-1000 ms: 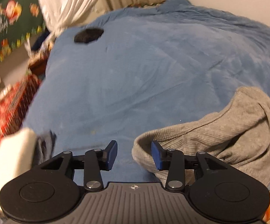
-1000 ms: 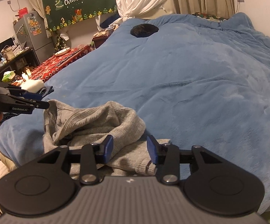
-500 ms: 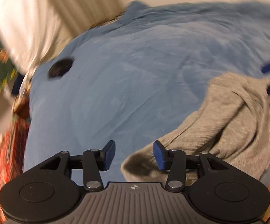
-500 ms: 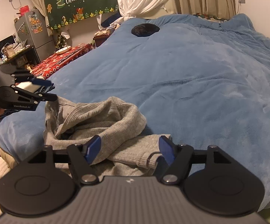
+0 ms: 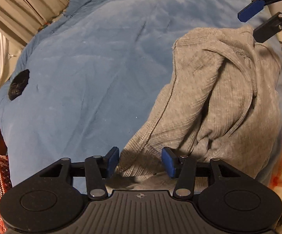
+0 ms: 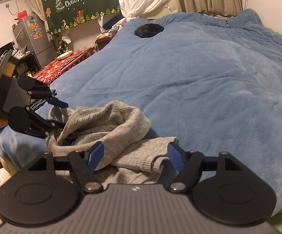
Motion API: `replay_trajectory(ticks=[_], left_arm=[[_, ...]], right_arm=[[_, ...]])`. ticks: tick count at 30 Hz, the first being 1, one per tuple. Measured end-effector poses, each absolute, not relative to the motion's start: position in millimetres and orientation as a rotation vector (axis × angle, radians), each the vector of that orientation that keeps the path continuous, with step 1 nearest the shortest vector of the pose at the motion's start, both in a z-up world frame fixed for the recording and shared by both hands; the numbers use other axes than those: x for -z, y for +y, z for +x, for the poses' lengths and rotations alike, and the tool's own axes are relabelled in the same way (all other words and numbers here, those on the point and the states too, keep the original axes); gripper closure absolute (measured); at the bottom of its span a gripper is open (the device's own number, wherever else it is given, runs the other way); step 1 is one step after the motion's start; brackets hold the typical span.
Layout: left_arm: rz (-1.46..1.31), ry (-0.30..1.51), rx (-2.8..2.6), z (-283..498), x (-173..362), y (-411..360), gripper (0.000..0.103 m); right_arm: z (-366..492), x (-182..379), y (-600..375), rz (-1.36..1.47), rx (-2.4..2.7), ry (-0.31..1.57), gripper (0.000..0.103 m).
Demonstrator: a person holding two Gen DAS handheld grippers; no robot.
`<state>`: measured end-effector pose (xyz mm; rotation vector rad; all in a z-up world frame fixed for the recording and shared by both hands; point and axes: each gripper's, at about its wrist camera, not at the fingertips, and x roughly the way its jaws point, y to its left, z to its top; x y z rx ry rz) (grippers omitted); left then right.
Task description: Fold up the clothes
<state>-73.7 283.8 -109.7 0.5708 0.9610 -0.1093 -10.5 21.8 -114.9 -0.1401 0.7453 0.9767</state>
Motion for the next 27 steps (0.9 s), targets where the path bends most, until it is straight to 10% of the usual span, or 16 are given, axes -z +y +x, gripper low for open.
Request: replay_trajectory(ticks=[3, 12, 18, 21, 27], left_arm=[[0.551, 0.912, 0.008, -77.5, 108.9, 280.4, 0.098], [0.349, 0.666, -0.370, -105.9, 62.0, 291.3, 0.100], [0.236, 0.606, -0.457, -116.0, 34.9, 300.3, 0.100], [0.249, 0.602, -0.505, -119.2, 36.1, 300.1, 0.100], [0.239, 0.589, -0.588, -131.3, 28.4, 301.5, 0.100]], right_arm=[[-10.7, 114.8, 25.0, -0.140, -0.983, 0.740, 0.027], [-16.0, 108.9, 36.0, -0.129, -1.007, 0.750, 0.054], [-14.9, 109.5, 62.5, -0.043, -1.028, 0.859, 0.053], [-16.3, 117.1, 79.3, -0.155, -0.968, 0.870, 0.099], [1.4, 89.6, 45.9, -0.010, -0.921, 0.772, 0.099]])
